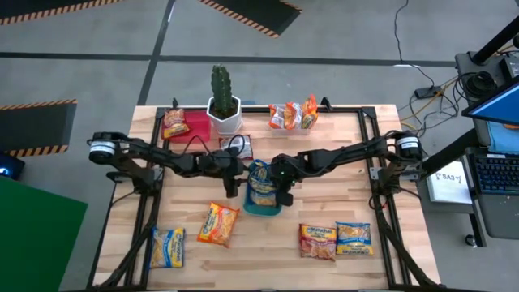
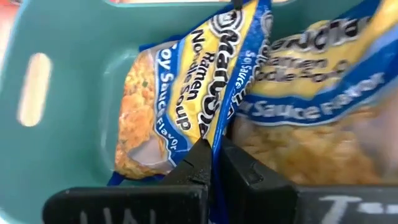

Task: Sort Maruchan noodles
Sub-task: Put the blue noodle pack into the green bin

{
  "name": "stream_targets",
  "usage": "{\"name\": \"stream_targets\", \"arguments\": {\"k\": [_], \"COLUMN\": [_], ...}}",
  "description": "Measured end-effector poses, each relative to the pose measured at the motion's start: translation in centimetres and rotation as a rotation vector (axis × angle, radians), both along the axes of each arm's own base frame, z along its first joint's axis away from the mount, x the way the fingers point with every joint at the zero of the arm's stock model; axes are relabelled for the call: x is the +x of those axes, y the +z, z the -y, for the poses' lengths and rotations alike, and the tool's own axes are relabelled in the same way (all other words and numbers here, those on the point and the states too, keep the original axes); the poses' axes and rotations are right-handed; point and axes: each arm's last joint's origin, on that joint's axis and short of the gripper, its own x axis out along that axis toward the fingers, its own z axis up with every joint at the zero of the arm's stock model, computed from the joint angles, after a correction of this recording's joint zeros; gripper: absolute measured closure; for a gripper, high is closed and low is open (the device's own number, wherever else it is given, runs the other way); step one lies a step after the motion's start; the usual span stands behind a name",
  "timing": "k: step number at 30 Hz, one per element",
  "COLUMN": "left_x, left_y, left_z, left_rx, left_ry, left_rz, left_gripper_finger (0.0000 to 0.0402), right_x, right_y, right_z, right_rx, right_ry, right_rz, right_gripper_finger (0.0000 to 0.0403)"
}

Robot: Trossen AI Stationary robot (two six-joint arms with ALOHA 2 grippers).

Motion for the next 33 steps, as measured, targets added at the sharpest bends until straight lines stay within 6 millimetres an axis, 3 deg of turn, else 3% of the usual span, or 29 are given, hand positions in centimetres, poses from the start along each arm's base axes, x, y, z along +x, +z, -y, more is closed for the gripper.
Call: {"name": "stream_targets", "arguments": {"k": [5,16,21,26,33], "left_x": [-0.3,-2.4,-3.0,-2.2,-0.8], "left_y": [1.4,6.7,5.7,3.9,1.6], "left_z": [-0.1,0.2,0.5,0.5,0.3], "left_rx": [0.047,0.065,-0.016,-0.073,-0.062], "left_ry": [0.036,-0.016,-0.077,-0.05,-0.058], "left_rz": [0.044,0.259,0.23,0.164,0.1], "left_gripper_finger": [0.0247,0.0249,0.0247,0.0223,0.0162], "right_x": [-0.3,-1.1,-1.3,-1.3,-1.6], "right_y": [1.0,3.5,3.6,3.6,3.3], "right_z": [0.1,-0.1,-0.3,-0.4,-0.4], "right_rx": [-0.057,-0.238,-0.186,-0.127,-0.081], "right_ry": [0.005,-0.021,-0.013,-0.049,-0.106], "right_rz": [0.032,0.097,0.101,0.096,0.05], "right_gripper_finger": [0.0394,0.0394,0.0394,0.0389,0.0304]}}
